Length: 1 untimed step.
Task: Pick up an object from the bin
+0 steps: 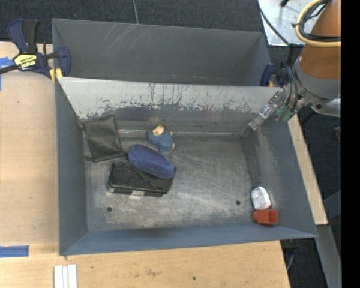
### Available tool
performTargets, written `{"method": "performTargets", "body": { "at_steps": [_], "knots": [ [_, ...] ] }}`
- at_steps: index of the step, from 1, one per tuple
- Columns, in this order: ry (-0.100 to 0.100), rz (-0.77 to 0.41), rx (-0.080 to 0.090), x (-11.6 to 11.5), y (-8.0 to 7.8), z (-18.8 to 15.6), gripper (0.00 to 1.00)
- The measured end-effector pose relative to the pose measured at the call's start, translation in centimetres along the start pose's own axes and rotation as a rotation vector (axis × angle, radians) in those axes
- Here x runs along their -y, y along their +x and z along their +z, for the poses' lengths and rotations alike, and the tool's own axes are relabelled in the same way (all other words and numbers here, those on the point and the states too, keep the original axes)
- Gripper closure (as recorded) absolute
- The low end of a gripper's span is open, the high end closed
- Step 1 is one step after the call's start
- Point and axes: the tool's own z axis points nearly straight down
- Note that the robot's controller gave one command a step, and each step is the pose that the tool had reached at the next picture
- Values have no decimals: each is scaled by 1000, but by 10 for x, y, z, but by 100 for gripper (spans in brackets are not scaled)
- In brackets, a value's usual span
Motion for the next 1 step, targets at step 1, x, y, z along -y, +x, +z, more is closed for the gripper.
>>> {"method": "performTargets", "body": {
  "at_steps": [1],
  "knots": [
    [6,-621,-13,-14,23,144,100]
  ]
}}
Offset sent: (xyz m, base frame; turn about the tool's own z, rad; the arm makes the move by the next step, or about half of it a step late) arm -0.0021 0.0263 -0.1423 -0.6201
